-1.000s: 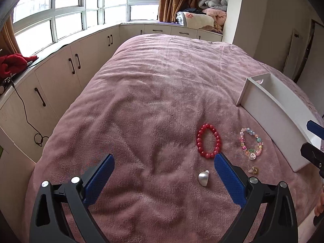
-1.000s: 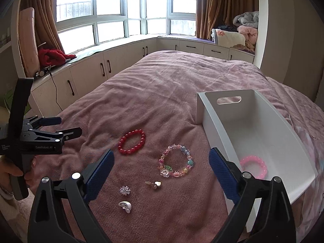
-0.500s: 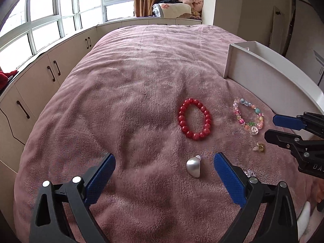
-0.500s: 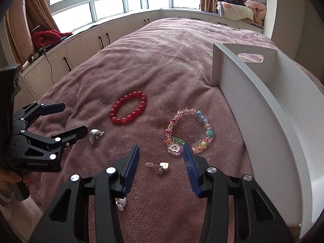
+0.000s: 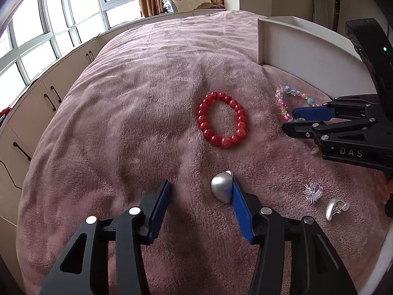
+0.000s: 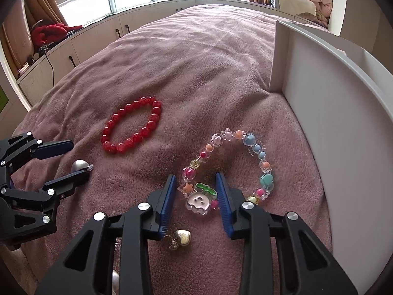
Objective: Organize jewelry
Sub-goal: 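Grasp the silver heart charm with the left tool while the right tool grasps the multicolor bead bracelet, then carry the silver charm in the left tool while the right tool carries the multicolor bracelet to the box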
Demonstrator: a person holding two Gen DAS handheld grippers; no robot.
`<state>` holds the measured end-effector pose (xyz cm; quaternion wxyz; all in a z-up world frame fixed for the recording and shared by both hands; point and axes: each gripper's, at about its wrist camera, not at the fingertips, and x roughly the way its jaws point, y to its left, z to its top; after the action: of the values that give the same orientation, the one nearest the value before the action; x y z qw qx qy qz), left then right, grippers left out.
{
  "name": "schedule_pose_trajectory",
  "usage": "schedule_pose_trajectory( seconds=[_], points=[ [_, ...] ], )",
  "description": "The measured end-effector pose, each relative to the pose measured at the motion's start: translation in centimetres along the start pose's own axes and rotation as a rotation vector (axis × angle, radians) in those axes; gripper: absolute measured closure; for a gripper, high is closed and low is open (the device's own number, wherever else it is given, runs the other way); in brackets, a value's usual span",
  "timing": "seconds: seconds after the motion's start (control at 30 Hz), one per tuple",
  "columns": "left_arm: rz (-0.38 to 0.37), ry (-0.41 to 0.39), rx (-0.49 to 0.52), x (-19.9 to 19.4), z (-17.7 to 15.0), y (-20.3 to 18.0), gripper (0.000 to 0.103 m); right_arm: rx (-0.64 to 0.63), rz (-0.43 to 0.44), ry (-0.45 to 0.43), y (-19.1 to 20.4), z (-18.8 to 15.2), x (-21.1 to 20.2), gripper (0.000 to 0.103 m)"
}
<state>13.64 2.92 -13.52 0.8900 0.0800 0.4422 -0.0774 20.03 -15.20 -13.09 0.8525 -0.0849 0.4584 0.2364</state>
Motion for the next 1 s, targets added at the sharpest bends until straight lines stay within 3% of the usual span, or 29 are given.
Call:
schedule_pose_trajectory(
  seconds=[0.27,0.37,0.7,1.0],
  points=[
    [-0.054,-0.009,-0.058,-0.5,0.2,0.9,0.077,0.091,0.120,0.003,-1.0,0.5,-1.2,0.073],
    [-0.067,-0.013,-0.097,-1.0,0.3,1.6,0.080,0.097,0.141,-0.026,-0.8,0.9,-2.3,0.073],
    [-0.056,-0.056,-0.119,-4.3,1.6,2.2,0.082,0.165,0.204,-0.160,-1.7,2.8,-8.0,0.073],
    [-0.014,-0.074,-0.127,-8.6,3.8,3.1,0.082,0.156,0.200,-0.286,-1.9,4.7,-14.5,0.073]
  ],
)
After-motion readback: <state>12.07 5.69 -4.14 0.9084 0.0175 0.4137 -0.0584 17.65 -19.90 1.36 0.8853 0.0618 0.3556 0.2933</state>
